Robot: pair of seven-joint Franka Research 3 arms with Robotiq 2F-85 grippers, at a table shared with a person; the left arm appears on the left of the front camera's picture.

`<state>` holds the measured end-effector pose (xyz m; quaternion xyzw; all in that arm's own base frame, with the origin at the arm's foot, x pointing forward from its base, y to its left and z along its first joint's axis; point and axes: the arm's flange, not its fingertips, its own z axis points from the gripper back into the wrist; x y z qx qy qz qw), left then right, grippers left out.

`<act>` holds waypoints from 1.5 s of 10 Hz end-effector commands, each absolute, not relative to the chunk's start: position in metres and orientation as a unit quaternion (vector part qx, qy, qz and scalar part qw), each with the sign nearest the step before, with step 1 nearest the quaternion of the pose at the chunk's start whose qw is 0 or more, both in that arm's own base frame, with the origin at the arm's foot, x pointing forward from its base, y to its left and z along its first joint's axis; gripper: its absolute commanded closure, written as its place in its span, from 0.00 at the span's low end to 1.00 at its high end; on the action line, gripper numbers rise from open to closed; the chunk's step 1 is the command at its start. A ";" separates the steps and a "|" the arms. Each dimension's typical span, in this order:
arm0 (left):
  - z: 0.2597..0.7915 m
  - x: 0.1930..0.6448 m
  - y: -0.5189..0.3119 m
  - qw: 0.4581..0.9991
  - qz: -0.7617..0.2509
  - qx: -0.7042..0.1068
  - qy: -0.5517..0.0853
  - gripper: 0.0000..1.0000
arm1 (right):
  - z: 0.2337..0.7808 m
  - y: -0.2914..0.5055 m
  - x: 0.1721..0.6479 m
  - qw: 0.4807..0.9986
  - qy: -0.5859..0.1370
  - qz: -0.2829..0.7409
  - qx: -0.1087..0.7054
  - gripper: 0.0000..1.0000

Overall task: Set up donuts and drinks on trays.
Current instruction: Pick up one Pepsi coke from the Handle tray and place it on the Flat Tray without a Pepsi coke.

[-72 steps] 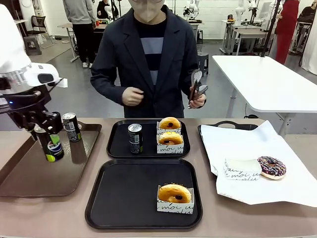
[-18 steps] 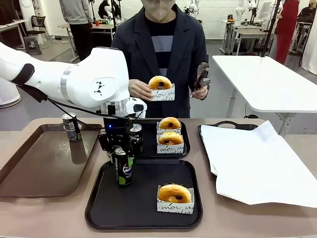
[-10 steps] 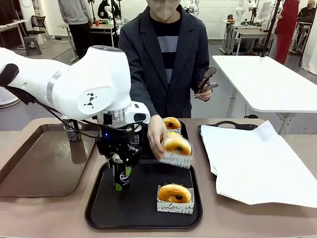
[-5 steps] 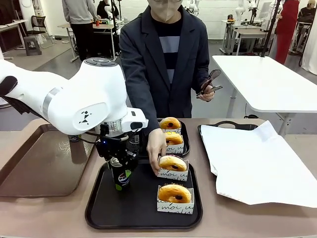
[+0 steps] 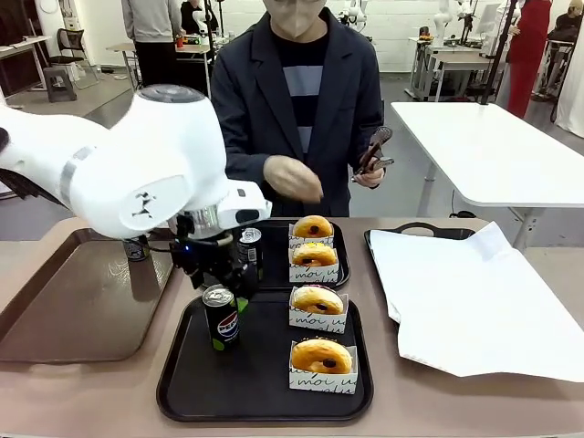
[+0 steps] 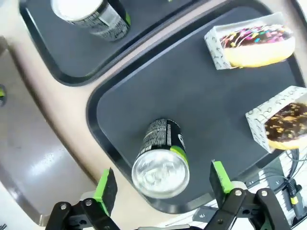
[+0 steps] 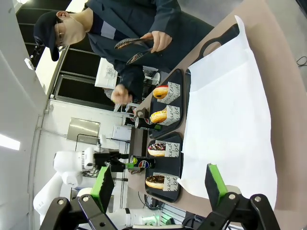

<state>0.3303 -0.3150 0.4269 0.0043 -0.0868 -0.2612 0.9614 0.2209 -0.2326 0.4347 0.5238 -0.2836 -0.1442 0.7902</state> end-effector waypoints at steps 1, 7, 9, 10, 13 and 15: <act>0.465 0.302 -0.290 0.960 -0.264 0.006 -0.097 0.00 | 0.435 -0.233 0.223 0.783 -0.296 -0.139 0.530 0.00; 0.516 0.262 -0.191 0.976 -0.207 -0.026 -0.068 0.00 | 0.435 -0.233 0.223 0.783 -0.296 -0.139 0.530 0.00; 0.504 0.279 -0.173 0.985 -0.163 -0.015 -0.053 0.00 | 0.435 -0.233 0.223 0.783 -0.296 -0.139 0.530 0.00; 0.521 0.264 -0.189 0.977 -0.199 -0.011 -0.070 0.00 | 0.435 -0.233 0.223 0.783 -0.296 -0.139 0.530 0.00; 0.521 0.264 -0.189 0.977 -0.199 -0.011 -0.070 0.00 | 0.435 -0.233 0.223 0.783 -0.296 -0.139 0.530 0.00; 0.521 0.264 -0.189 0.977 -0.199 -0.011 -0.070 0.00 | 0.435 -0.233 0.223 0.783 -0.296 -0.139 0.530 0.00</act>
